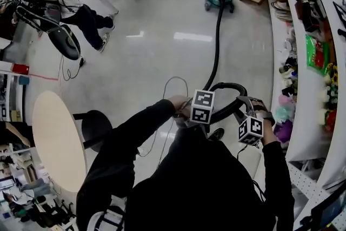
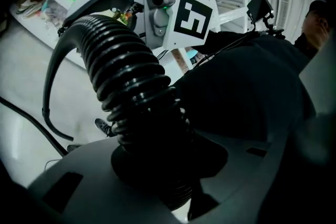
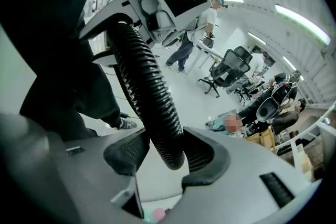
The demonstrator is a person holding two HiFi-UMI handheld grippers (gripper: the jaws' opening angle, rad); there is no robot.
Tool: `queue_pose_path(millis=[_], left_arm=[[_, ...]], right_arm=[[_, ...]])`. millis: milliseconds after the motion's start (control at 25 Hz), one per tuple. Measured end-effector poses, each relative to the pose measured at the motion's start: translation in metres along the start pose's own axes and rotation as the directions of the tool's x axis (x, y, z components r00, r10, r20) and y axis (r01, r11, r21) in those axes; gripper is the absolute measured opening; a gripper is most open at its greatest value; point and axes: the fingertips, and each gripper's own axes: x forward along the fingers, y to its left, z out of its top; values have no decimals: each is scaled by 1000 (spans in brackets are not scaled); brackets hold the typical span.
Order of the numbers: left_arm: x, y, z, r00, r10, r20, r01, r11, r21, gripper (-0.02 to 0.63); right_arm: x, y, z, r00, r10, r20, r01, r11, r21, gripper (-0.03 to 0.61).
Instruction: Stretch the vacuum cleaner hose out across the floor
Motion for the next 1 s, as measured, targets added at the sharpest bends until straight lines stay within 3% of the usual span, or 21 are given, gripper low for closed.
queue_pose_path(millis=[160, 280, 400, 480, 720, 840, 1000], left_arm=[[55, -19, -13, 983, 66, -169, -73, 997, -35, 146], [92, -32, -14, 959, 106, -262, -121, 992, -41, 143], [118, -51, -10, 943, 120, -310, -136, 990, -31, 141], [124, -59, -12, 934, 138, -330, -154, 988, -23, 141], [127, -76, -63, 898, 211, -387, -211, 976, 42, 140], [126, -72, -105, 865, 312, -392, -290, 950, 116, 141], [117, -49, -166, 812, 492, -313, -460, 870, 175, 163]], right_arm=[[-30, 80, -24, 989, 132, 71, -133, 991, 7, 192], [-41, 127, -39, 983, 146, 115, -146, 989, -16, 184], [-42, 155, -46, 988, 85, 132, -69, 990, -121, 186], [-39, 167, -47, 987, 86, 136, -62, 983, -172, 192], [-52, 211, -8, 949, 274, 154, -259, 959, -112, 192], [-68, 236, 19, 917, 365, 159, -358, 931, -75, 189], [-76, 262, 63, 905, 405, 129, -405, 914, -33, 187]])
